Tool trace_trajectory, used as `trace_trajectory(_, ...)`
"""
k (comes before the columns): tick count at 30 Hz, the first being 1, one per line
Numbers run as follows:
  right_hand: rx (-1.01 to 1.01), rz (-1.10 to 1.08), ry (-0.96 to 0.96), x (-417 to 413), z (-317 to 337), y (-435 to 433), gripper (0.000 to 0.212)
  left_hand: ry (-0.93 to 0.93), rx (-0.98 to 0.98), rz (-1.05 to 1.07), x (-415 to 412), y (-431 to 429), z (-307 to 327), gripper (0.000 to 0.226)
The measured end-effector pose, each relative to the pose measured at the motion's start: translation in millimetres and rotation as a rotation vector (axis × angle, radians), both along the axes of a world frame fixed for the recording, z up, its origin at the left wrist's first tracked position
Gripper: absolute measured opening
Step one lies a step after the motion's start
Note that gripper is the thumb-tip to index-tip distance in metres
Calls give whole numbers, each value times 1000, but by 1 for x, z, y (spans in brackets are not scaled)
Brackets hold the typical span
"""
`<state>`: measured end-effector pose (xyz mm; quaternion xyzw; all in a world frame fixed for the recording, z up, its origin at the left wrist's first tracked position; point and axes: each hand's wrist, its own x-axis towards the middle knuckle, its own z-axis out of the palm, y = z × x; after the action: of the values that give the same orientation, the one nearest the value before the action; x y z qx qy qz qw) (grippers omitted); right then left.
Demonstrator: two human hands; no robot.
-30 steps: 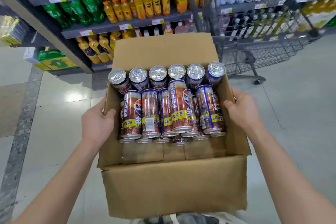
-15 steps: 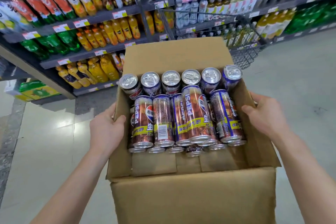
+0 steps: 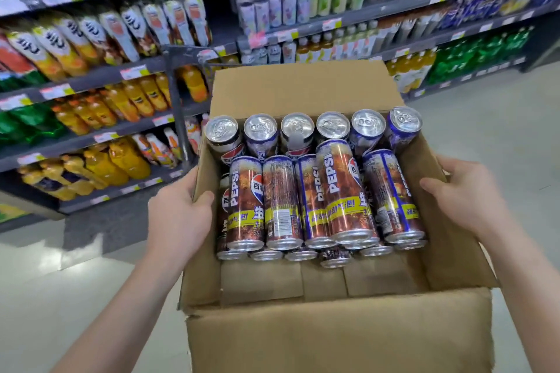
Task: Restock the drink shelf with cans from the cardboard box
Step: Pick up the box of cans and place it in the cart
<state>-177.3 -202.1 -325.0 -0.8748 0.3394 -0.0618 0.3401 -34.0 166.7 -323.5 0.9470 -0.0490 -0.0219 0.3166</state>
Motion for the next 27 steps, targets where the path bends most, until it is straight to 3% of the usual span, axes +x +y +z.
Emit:
trace_trajectory(11,4,22,13,112,2,-134,35,59,-40,72,105,-127,0,49)
trace_trajectory(21,-89,248,22,257,-24,-259,38,74,24,298,167,-228,-11,44)
trace_trajectory(27,-27,337,19,335,-40,-291,42,121,-18,397,211,-262,-19,46)
